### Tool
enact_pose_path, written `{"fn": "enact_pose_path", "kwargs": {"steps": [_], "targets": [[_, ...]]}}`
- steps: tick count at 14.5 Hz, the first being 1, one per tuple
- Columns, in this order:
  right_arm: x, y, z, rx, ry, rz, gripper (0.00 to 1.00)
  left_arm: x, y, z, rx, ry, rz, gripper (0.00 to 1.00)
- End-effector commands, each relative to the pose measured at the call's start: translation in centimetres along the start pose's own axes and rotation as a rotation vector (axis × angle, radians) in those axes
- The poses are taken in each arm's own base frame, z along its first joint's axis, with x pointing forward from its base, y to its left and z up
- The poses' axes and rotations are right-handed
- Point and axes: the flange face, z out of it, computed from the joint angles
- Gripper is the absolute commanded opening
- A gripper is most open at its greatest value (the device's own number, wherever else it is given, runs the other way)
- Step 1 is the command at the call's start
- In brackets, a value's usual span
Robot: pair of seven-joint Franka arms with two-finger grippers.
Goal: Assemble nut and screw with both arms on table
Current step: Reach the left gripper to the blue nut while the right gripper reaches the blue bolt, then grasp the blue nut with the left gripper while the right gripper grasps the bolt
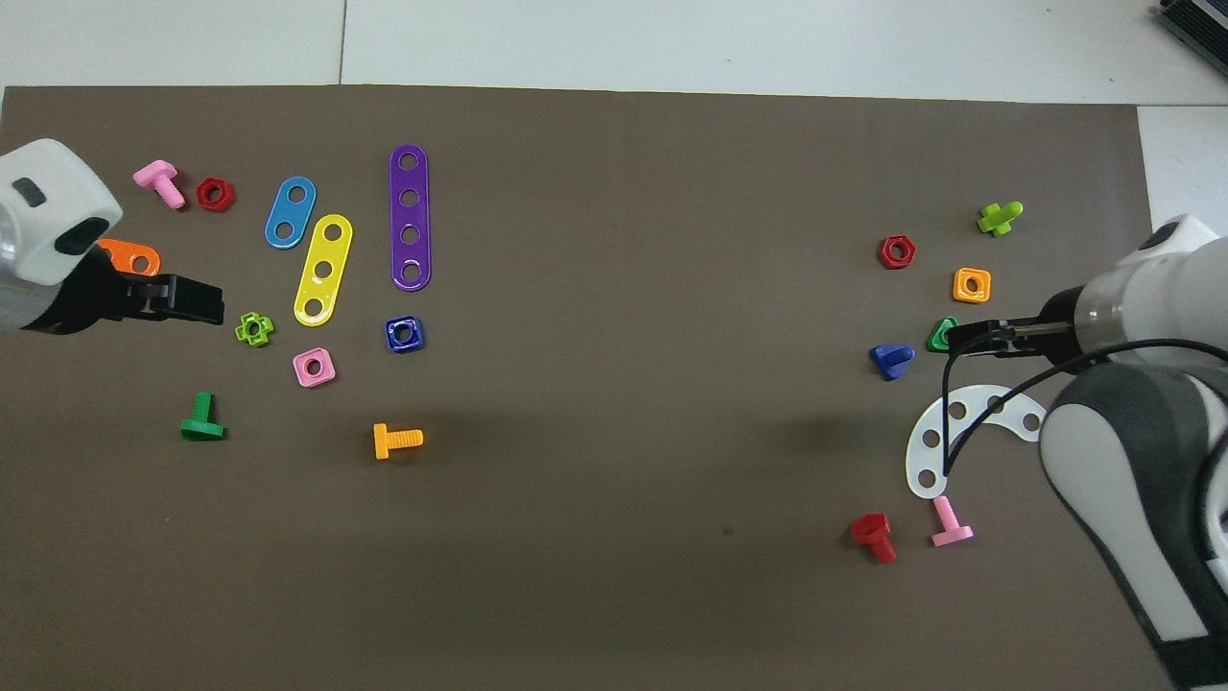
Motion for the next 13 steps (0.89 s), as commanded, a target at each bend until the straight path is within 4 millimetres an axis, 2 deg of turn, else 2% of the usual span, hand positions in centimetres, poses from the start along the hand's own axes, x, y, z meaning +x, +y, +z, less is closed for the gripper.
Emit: {"fn": "enact_pose_path", "kwargs": {"steps": [1, 3, 5, 7, 9, 11, 12, 13], "targets": [[2.2, -1.6, 6.0, 0.034, 0.006, -0.096, 1.00, -0.9, 3.2, 2.6, -0.012, 0.032, -0.067, 1.00], [2.8, -1.5, 9.3, 0.038, 0.018, -0.138, 0.99, -0.9, 5.3, 5.4, -0.015, 0.030, -0.061, 1.00], [3.0, -1.4, 12.2, 0.035, 0.018, -0.179, 0.95, -0.7, 7.1, 8.2, -0.016, 0.023, -0.043, 1.00], [2.8, -1.3, 14.6, 0.025, 0.045, -0.202, 0.88, -0.1, 8.1, 10.5, -0.018, 0.029, -0.064, 0.99], [2.5, -1.2, 15.1, 0.024, 0.041, -0.205, 0.81, -0.4, 8.4, 12.6, -0.023, 0.059, -0.062, 0.99], [2.0, -1.1, 15.4, 0.025, 0.029, -0.229, 0.70, -0.3, 8.5, 14.4, -0.025, 0.070, -0.063, 0.98], [1.7, -0.9, 15.6, 0.026, 0.023, -0.236, 0.62, -0.1, 8.7, 15.6, -0.024, 0.061, -0.070, 0.96], [1.5, -0.7, 15.8, 0.026, 0.018, -0.234, 0.58, 0.2, 9.2, 17.0, -0.025, 0.062, -0.074, 0.95]]}}
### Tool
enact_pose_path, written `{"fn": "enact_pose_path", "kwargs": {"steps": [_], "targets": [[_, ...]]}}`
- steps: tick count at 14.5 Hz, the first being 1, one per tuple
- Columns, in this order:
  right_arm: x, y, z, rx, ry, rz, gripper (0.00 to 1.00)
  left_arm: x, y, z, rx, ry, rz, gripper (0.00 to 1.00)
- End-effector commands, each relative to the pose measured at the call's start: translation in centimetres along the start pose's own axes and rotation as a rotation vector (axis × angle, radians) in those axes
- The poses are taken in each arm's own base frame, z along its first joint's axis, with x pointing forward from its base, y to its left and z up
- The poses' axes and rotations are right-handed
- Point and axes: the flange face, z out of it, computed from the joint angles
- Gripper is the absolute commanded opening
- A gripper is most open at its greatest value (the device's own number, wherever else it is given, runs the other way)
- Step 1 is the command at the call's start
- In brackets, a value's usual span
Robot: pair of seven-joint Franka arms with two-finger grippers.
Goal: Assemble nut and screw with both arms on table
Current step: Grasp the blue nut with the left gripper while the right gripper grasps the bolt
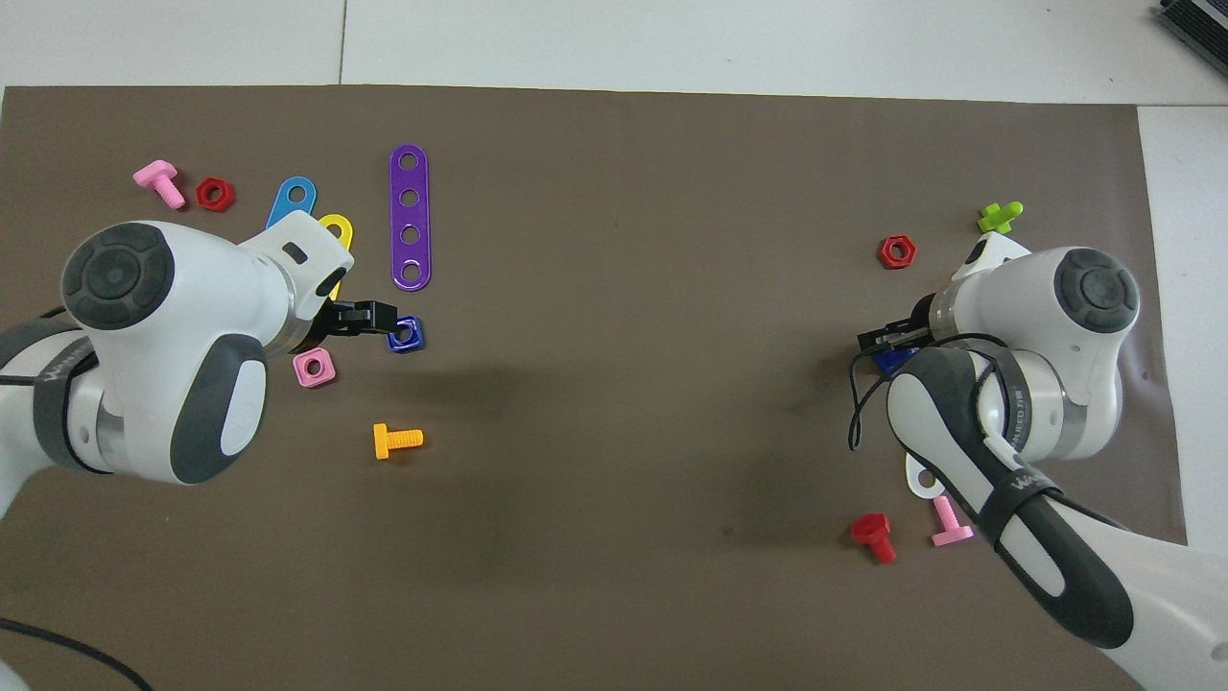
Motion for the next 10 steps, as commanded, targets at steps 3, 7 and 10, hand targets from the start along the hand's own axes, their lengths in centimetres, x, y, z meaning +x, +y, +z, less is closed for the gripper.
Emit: {"fn": "enact_pose_path", "kwargs": {"steps": [3, 7, 10], "targets": [[-1.5, 0.3, -0.1, 0.019, 0.002, -0.019, 0.48, 0.6, 1.4, 5.5, -0.012, 0.029, -0.029, 0.93], [-1.7, 0.3, 0.0, 0.023, -0.009, -0.018, 0.44, 0.6, 2.4, 8.9, -0.008, 0.023, -0.019, 0.89], [-1.8, 0.4, -0.1, 0.024, -0.015, -0.018, 0.40, 0.6, 2.4, 9.8, -0.006, 0.021, -0.018, 0.85]]}}
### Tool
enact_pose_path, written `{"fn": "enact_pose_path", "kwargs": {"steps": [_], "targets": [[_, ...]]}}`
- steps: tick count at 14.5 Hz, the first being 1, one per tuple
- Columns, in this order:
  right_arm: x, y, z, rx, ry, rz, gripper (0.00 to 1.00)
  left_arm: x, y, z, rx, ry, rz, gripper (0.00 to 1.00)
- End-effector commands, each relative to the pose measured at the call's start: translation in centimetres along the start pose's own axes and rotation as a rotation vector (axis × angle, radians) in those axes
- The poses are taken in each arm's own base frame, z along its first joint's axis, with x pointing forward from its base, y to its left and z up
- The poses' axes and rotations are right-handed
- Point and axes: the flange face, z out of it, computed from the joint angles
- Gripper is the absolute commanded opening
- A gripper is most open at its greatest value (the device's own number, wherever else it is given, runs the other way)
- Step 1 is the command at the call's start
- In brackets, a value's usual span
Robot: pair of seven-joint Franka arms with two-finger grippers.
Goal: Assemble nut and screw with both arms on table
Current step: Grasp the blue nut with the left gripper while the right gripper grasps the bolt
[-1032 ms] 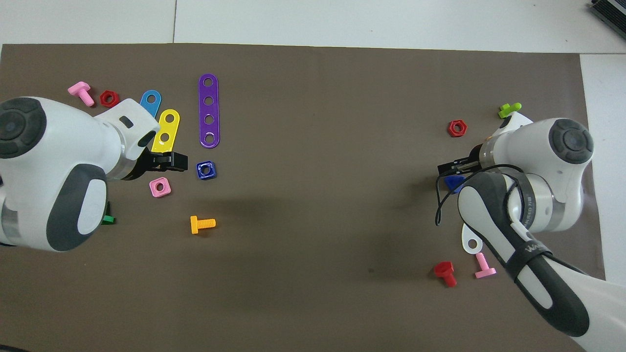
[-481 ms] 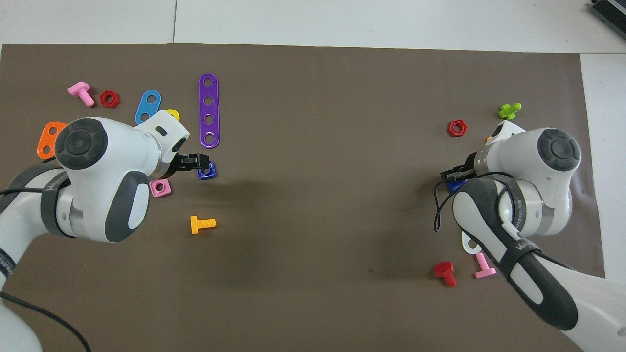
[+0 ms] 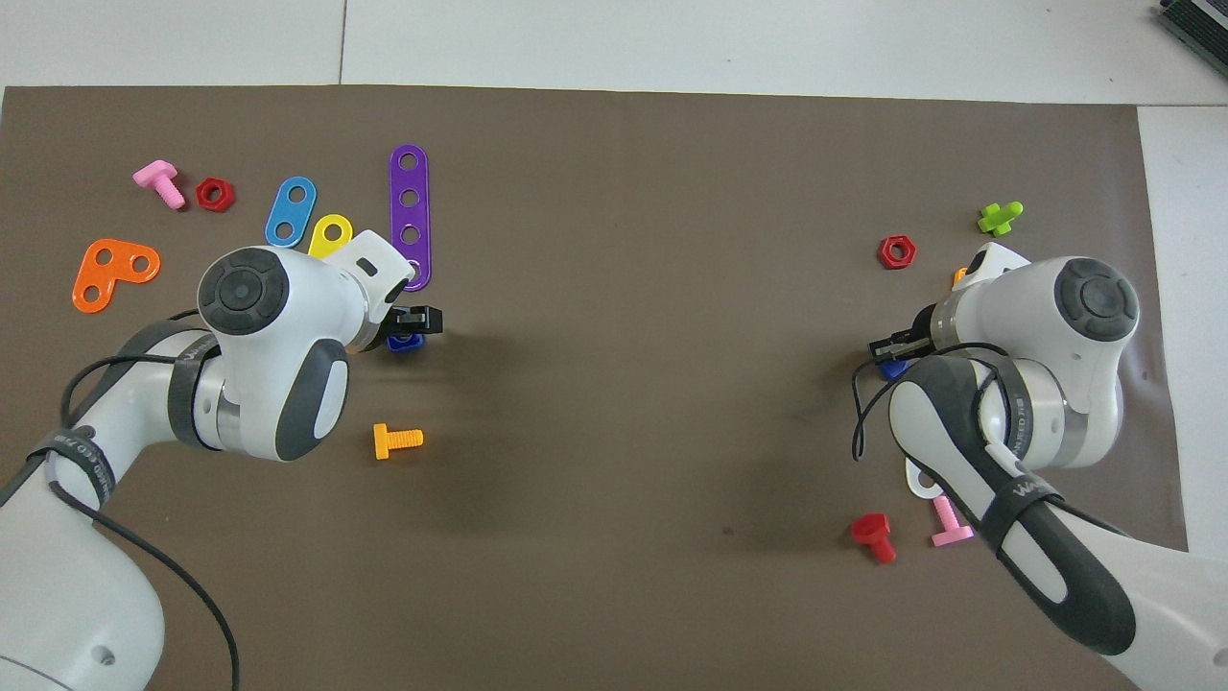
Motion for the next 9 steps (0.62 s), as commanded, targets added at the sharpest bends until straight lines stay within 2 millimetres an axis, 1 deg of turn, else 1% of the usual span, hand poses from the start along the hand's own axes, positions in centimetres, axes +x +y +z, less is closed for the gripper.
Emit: {"fn": "enact_pose_path", "kwargs": {"steps": [1, 3, 4, 6, 7, 8, 9], "targets": [[-1.04, 0.40, -0.34, 0.021, -0.002, -0.014, 0.39, 0.04, 0.12, 0.15, 0.002, 0.013, -0.011, 0.81], [-1.10, 0.30, -0.31, 0.021, -0.002, -0.016, 0.34, -0.08, 0.08, 0.36, 0.003, 0.009, -0.012, 0.75], [-1.20, 0.29, -0.18, 0.021, -0.005, -0.015, 0.34, -0.38, -0.01, 0.70, 0.005, 0.002, -0.012, 0.72], [-1.31, 0.35, -0.23, 0.021, -0.005, -0.015, 0.32, -0.43, -0.02, 0.76, 0.006, 0.000, -0.013, 0.69], [-1.26, 0.36, -0.29, 0.021, -0.003, -0.016, 0.26, -0.49, -0.04, 0.82, 0.006, -0.001, -0.018, 0.69], [-1.23, 0.28, -0.31, 0.021, -0.002, -0.015, 0.14, -0.63, -0.08, 0.99, 0.007, -0.004, -0.018, 0.66], [-1.23, 0.28, -0.31, 0.021, -0.002, -0.006, 0.00, -0.62, -0.18, 1.08, 0.007, -0.006, -0.019, 0.65]]}}
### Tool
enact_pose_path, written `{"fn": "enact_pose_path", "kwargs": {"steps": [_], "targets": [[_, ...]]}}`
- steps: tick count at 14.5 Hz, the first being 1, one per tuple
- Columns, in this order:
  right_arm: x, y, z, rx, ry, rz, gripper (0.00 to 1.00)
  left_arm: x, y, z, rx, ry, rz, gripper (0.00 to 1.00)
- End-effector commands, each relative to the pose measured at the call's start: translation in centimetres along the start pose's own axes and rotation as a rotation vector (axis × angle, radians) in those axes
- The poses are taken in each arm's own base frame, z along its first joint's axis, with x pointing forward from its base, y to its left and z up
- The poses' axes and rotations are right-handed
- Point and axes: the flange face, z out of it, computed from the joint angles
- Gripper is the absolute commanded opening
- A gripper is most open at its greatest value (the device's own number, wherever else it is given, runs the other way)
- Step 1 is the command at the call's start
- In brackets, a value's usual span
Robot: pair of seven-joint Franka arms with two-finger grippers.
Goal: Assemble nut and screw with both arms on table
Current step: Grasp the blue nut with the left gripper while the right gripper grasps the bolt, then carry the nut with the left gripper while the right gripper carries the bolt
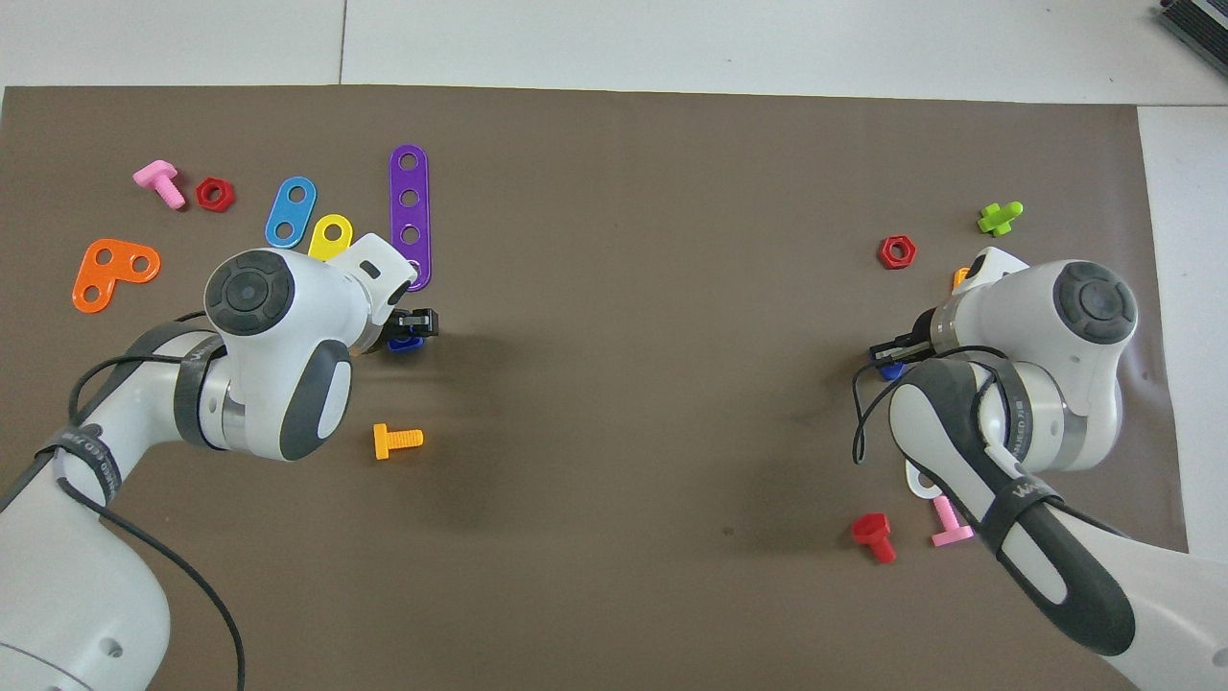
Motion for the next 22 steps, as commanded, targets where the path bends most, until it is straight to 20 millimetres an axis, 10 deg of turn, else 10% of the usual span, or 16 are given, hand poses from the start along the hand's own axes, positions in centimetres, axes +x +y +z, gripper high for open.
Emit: {"fn": "enact_pose_path", "kwargs": {"steps": [1, 6, 13, 17, 22], "targets": [[-0.9, 0.2, -0.6, 0.019, 0.007, 0.002, 0.00, -0.5, -0.1, 0.6, 0.005, 0.002, -0.014, 0.64], [0.5, -1.3, -2.6, 0.022, 0.026, 0.109, 0.00, -0.5, -0.1, 0.8, 0.006, -0.001, -0.015, 0.60], [9.3, -16.0, -11.3, 0.076, 0.151, 0.336, 0.00, -0.5, 0.0, 0.7, 0.007, -0.007, -0.012, 0.35], [12.9, -25.4, -10.2, 0.111, 0.191, 0.420, 0.00, 1.6, 0.3, -1.1, 0.019, -0.017, -0.005, 0.33], [13.7, -32.7, -4.0, 0.136, 0.209, 0.435, 0.00, 4.1, 2.1, -3.7, 0.033, -0.062, -0.001, 0.33]]}}
